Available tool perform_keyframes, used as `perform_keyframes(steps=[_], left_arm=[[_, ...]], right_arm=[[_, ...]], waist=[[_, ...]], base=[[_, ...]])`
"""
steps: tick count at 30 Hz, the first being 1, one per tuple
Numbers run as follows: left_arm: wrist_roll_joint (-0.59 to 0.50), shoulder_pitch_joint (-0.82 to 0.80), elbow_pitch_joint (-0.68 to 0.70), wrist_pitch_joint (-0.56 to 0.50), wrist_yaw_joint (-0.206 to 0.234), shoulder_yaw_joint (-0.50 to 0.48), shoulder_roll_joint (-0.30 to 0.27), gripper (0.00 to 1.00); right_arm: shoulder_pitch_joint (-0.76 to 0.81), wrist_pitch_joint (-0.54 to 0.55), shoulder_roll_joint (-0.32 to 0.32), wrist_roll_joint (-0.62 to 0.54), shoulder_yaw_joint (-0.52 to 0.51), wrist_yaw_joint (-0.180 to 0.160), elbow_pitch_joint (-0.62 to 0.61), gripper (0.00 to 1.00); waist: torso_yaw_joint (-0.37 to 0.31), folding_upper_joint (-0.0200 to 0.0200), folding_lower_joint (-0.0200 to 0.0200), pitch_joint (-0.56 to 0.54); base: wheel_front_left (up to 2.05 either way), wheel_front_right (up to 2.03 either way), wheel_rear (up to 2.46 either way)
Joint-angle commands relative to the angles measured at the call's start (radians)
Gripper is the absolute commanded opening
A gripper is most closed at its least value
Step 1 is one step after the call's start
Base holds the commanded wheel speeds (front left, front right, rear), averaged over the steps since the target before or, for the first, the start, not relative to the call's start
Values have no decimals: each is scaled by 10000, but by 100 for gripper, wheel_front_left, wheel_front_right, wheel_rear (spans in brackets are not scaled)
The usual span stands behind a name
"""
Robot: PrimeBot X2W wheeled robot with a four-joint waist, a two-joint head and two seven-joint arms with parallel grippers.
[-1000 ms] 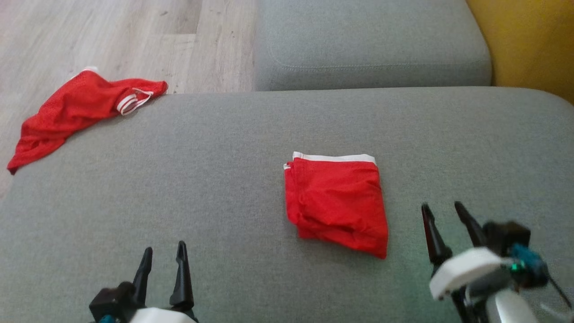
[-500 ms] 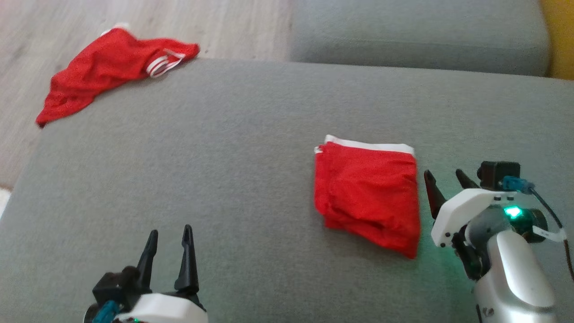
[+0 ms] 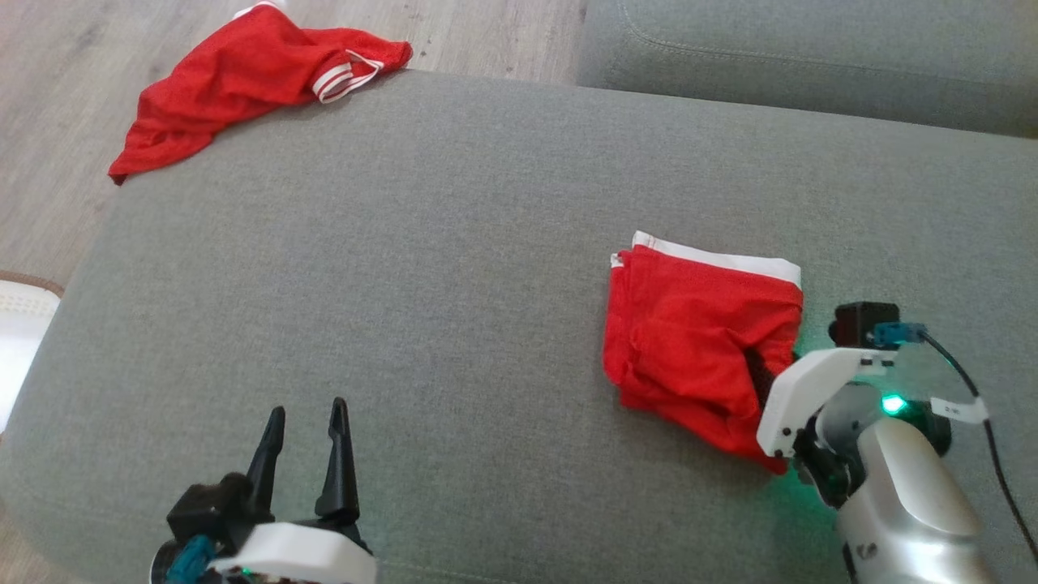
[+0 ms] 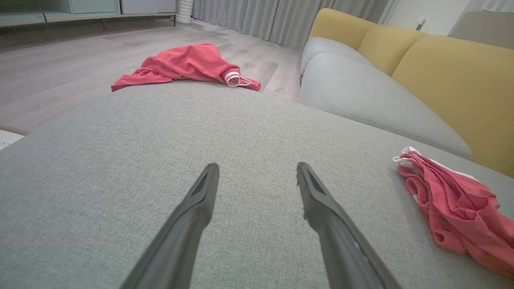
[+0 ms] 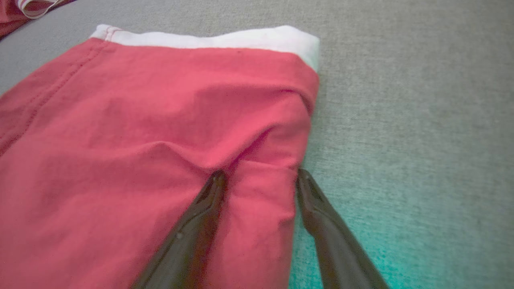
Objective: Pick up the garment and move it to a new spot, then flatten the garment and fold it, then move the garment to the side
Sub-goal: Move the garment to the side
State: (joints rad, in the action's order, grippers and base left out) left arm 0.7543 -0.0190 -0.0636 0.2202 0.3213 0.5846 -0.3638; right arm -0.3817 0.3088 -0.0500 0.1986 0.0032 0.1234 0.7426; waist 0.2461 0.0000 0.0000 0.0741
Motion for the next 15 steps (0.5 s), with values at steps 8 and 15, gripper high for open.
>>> perform_keyframes(steps=[8, 15], left_arm=[[-94, -545, 355, 85, -58, -296, -143, 100], [-102, -726, 665, 102, -96, -337, -110, 100]], right_arm=[[-811, -599, -253, 92, 586, 73, 53, 0], [-1337, -1171, -897, -353, 525, 73, -135, 0]], waist=[[-727, 0, 0, 195], [-2282, 0, 0, 617]], base=[[0, 0, 0], [0, 0, 0]])
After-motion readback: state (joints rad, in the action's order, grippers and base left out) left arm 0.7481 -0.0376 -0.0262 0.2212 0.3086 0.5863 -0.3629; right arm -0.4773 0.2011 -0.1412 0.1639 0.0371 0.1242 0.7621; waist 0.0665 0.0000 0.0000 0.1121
